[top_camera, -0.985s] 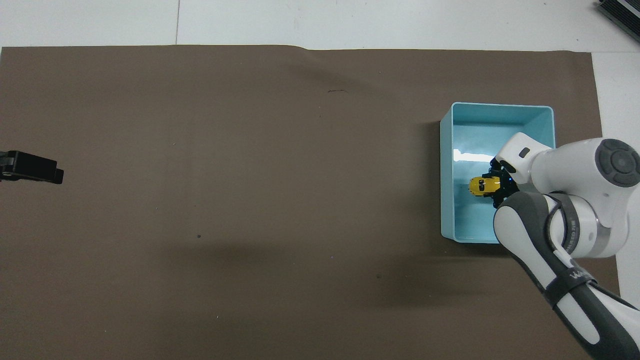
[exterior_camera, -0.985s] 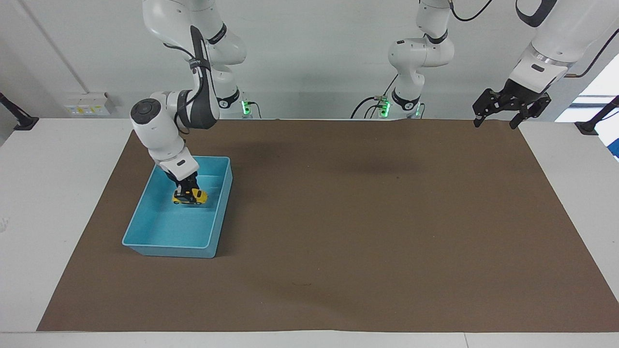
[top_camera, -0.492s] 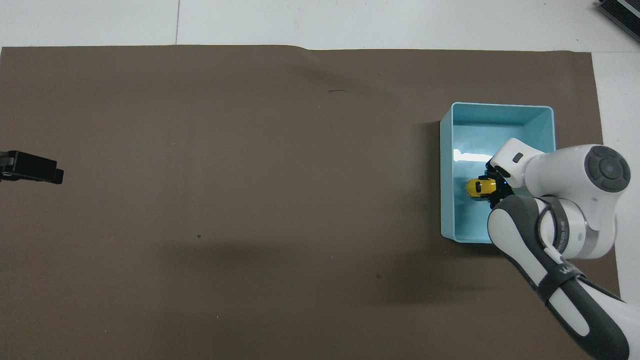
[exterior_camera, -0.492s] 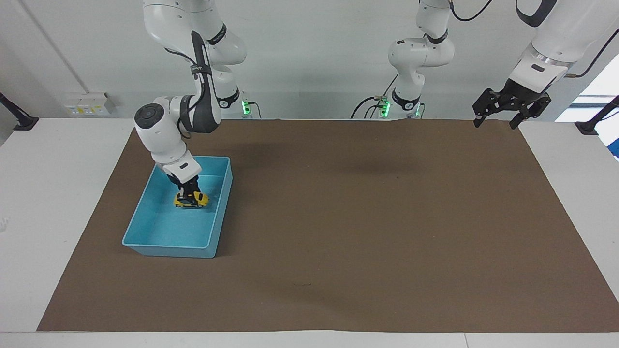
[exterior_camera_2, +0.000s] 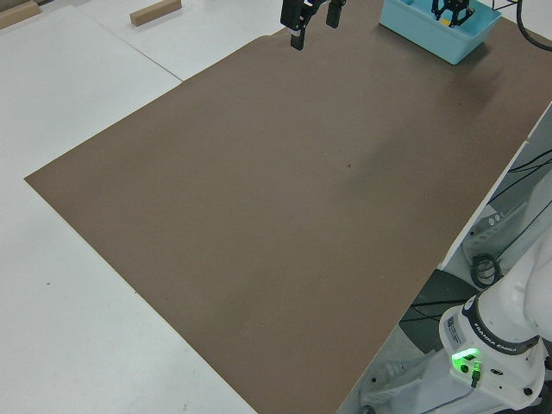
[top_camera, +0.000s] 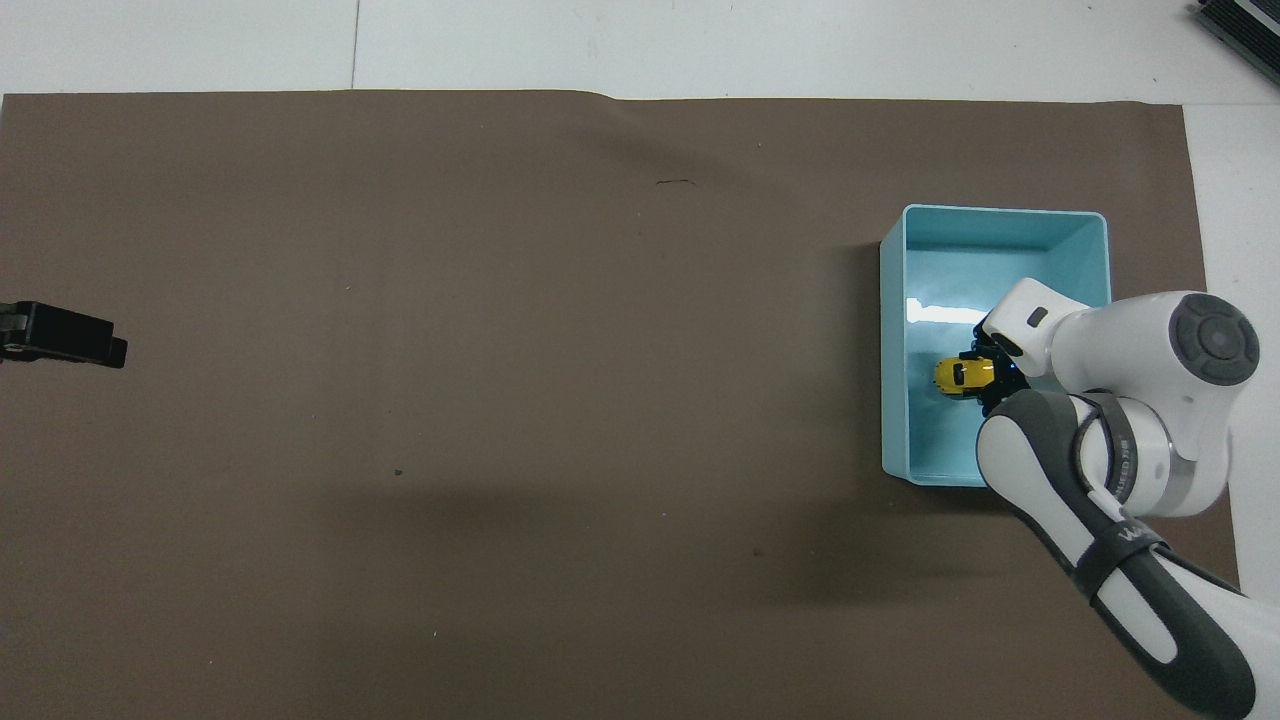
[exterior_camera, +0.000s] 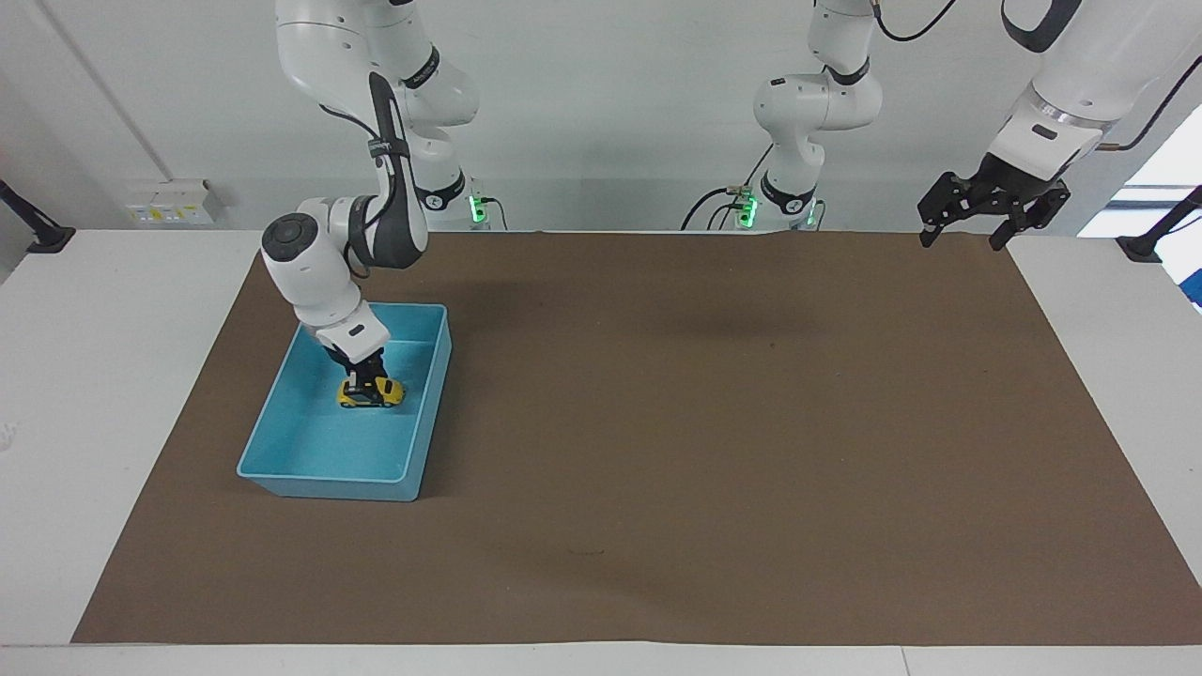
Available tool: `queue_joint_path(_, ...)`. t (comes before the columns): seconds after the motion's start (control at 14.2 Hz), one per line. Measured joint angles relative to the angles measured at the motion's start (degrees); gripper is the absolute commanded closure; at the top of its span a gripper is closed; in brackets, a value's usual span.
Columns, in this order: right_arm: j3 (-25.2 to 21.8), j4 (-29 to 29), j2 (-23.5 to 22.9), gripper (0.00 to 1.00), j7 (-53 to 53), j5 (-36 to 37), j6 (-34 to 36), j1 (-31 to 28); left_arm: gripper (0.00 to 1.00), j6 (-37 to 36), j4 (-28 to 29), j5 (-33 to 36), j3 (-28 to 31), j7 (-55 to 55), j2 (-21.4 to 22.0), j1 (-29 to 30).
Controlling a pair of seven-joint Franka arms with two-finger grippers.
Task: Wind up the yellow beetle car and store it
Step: 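Lower the car into the blue box and open the right gripper, then raise the right gripper up out of the box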
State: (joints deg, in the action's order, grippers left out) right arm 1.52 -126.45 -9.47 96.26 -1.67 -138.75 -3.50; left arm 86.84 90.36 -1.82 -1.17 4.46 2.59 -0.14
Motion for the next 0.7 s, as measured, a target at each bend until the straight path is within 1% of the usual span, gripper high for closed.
queue_joint_path(0.14,0.0,0.0,0.0,0.67,0.0,0.0,0.0,0.0,0.0,0.0,0.0,0.0,0.0,0.0,0.0,0.0)
queue_joint_path(0.21,0.0,0.0,0.0,0.61,0.0,0.0,0.0,0.0,0.0,0.0,0.0,0.0,0.0,0.0,0.0,0.0)
queue_joint_path(0.28,0.0,0.0,0.0,0.37,0.0,0.0,0.0,0.0,0.0,0.0,0.0,0.0,0.0,0.0,0.0,0.0)
queue_joint_path(0.35,0.0,0.0,0.0,0.1,0.0,0.0,0.0,0.0,0.0,0.0,0.0,0.0,0.0,0.0,0.0,0.0)
queue_joint_path(0.42,0.0,0.0,0.0,0.0,0.0,0.0,0.0,0.0,0.0,0.0,0.0,0.0,0.0,0.0,0.0,0.0)
queue_joint_path(0.7,0.0,0.0,-0.2,0.0,-0.1,-0.2,0.0,-0.1,0.0,0.0,0.0,0.0,0.0,0.0,0.0,0.0)
